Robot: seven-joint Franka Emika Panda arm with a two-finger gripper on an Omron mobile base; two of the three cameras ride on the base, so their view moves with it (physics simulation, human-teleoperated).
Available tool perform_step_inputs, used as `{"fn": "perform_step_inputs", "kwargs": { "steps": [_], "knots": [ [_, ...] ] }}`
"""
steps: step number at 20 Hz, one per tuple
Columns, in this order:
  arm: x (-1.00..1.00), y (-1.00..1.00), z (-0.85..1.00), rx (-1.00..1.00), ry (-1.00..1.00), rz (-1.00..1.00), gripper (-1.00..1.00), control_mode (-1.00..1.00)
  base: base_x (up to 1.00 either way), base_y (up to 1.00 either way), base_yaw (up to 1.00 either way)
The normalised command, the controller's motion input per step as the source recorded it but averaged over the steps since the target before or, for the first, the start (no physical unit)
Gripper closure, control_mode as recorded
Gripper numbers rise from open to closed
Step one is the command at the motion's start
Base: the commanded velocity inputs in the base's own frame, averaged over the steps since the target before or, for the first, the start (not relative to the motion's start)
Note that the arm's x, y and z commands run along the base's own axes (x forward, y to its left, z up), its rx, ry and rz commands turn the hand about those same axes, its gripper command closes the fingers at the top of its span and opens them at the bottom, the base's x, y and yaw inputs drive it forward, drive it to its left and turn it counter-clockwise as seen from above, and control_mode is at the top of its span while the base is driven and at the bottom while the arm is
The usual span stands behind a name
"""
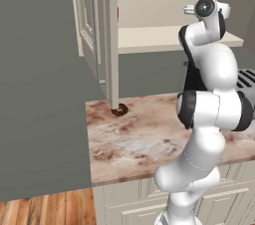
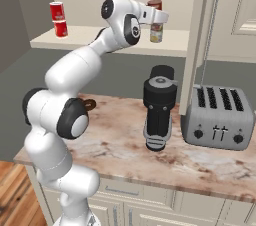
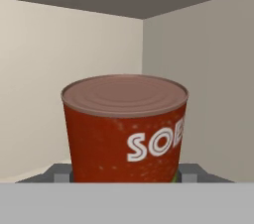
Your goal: Stack two cans on top of the other two cans in the cabinet.
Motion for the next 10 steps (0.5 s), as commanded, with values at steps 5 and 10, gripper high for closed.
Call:
{"fn": "perform_step_inputs", "kwargs": {
  "steps": [5,10],
  "knots": [
    [0.12,-0.04,0.0,0.0,0.0,0.0,1.0,-1.0,0.0,0.0,0.0],
    [0.11,-0.08,-0.02,0.0,0.02,0.0,1.0,-1.0,0.0,0.0,0.0]
  ]
}}
